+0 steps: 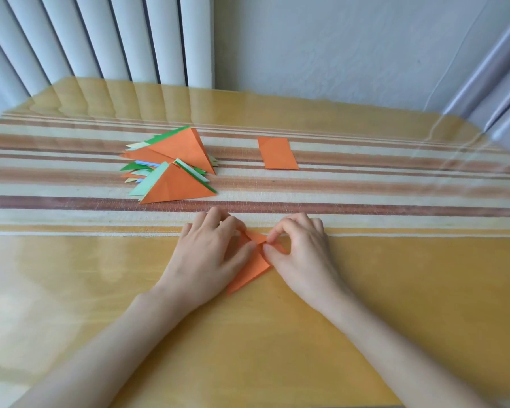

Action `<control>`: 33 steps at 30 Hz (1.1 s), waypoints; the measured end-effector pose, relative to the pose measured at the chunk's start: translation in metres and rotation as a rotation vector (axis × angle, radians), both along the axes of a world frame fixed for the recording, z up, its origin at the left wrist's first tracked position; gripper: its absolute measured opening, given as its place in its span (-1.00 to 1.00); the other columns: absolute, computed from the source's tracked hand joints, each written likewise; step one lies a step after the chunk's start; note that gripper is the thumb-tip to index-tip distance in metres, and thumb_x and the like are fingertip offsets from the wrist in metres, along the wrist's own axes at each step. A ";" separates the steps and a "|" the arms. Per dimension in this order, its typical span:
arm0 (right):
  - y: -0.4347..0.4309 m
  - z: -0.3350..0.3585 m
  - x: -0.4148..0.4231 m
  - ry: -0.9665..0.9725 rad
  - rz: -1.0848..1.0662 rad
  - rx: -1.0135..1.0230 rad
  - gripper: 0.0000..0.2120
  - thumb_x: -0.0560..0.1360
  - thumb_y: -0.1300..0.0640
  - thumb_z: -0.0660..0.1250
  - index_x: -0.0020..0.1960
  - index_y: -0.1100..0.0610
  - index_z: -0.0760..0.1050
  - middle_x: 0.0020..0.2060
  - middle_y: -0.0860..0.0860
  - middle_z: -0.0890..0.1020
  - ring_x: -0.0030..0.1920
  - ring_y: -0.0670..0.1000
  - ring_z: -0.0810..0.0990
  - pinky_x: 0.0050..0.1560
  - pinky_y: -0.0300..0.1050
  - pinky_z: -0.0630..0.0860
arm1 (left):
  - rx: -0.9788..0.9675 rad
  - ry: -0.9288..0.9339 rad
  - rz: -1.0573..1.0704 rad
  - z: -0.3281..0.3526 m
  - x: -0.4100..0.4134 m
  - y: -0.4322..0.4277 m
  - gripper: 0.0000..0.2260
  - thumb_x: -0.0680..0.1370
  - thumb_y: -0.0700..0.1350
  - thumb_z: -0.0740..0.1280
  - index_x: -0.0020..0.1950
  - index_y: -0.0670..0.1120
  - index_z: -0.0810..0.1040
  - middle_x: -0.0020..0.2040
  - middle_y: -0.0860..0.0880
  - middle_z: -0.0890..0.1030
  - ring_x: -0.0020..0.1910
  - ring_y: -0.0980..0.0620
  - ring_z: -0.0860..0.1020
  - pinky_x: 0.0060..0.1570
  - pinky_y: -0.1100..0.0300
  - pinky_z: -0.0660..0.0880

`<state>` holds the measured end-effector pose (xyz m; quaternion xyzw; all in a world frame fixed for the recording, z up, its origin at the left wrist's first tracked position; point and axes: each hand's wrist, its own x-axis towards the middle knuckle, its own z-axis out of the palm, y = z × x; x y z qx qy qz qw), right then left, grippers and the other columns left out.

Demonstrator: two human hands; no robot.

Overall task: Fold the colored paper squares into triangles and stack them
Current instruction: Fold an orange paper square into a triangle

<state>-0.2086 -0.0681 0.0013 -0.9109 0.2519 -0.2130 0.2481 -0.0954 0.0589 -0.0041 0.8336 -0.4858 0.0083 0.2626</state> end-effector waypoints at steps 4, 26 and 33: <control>0.001 -0.001 0.001 0.006 -0.048 -0.006 -0.78 0.44 0.08 0.42 0.08 0.05 0.56 0.02 -0.05 0.51 0.12 0.01 0.36 0.18 -0.10 0.31 | 0.137 -0.034 -0.071 0.005 -0.001 0.005 -0.12 0.20 0.60 0.02 0.29 0.06 0.42 0.06 0.13 0.27 0.11 0.06 0.29 0.06 0.20 0.17; -0.013 0.026 0.016 -0.098 0.313 0.398 -0.74 0.45 0.32 0.42 -0.09 -0.04 0.52 -0.11 -0.17 0.63 0.00 -0.22 0.57 0.08 -0.33 0.43 | -0.224 0.240 -0.153 0.006 0.018 0.008 -0.79 0.49 -0.06 0.36 0.12 0.05 0.53 -0.03 0.18 0.48 -0.05 0.27 0.45 -0.05 0.44 0.34; -0.006 0.024 0.023 0.088 0.397 0.221 -0.74 0.46 0.26 0.41 0.10 0.06 0.47 -0.14 -0.09 0.56 -0.07 -0.21 0.48 0.02 -0.28 0.37 | -0.162 0.208 -0.125 0.005 0.021 0.006 -0.91 0.43 -0.08 0.37 -0.20 0.12 0.52 -0.26 0.16 0.52 -0.21 0.06 0.50 -0.12 0.04 0.47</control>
